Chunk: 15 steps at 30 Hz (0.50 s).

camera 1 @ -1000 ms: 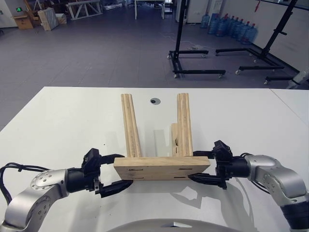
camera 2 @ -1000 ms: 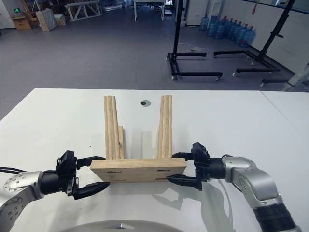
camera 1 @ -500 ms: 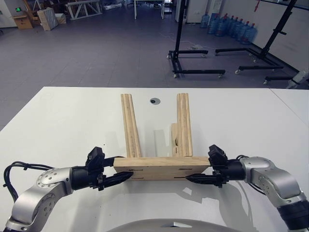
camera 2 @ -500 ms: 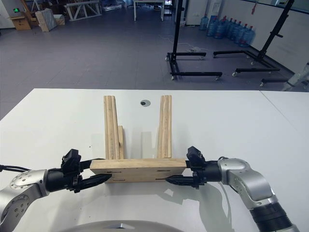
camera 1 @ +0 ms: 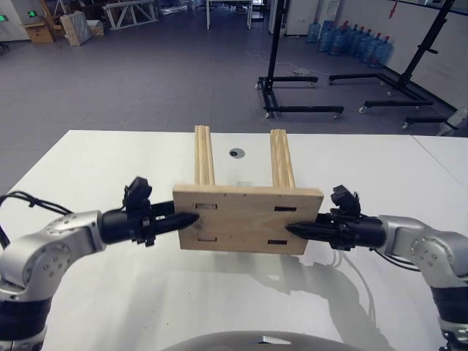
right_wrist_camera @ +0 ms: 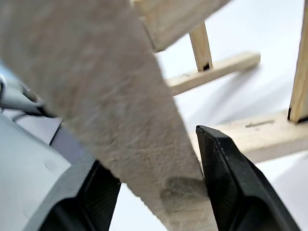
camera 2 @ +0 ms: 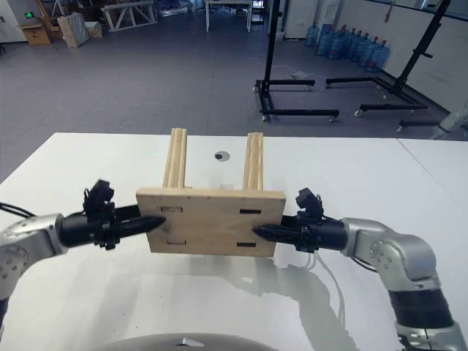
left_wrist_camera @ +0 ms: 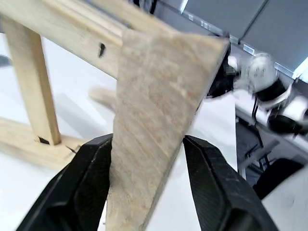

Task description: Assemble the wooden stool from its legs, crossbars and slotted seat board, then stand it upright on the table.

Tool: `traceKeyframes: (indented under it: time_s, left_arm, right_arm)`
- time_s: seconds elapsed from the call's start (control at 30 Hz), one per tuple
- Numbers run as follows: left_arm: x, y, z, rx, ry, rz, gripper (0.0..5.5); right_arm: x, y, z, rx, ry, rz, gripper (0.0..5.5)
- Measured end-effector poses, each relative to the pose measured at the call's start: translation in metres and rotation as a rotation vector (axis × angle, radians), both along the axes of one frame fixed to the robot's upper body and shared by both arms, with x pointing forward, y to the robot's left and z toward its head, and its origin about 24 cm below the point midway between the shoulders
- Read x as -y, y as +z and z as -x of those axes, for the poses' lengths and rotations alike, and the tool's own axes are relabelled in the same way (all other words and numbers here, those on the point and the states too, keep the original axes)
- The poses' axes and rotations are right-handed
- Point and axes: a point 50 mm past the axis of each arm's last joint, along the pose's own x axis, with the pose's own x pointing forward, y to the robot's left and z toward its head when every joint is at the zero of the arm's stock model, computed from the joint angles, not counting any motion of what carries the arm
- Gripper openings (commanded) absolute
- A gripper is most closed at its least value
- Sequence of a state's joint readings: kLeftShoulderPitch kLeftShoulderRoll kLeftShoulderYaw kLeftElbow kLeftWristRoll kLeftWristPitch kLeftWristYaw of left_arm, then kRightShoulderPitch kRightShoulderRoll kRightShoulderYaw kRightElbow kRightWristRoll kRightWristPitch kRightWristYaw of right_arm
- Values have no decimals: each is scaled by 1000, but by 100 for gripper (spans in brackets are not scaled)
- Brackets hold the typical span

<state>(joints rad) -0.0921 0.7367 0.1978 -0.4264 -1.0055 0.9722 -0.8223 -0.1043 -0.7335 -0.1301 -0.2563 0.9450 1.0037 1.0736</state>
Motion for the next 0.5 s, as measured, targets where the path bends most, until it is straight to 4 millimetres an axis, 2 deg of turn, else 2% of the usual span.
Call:
traceKeyframes:
  time_s: [0.17, 0.23, 0.37, 0.5]
  left_arm:
    - [-1, 32, -29, -68, 134, 133, 222]
    - [4, 37, -38, -126, 179, 209, 222]
    - [7, 47, -51, -203, 296, 288, 222]
    - [9, 53, -58, -285, 431, 352, 222]
  right_arm:
    - [-14, 37, -19, -39, -48, -79, 186]
    - [-28, 40, -23, -111, -12, -141, 155]
    - [-33, 56, -43, -235, -32, -174, 154]
    - [-40, 63, -56, -345, -63, -198, 154]
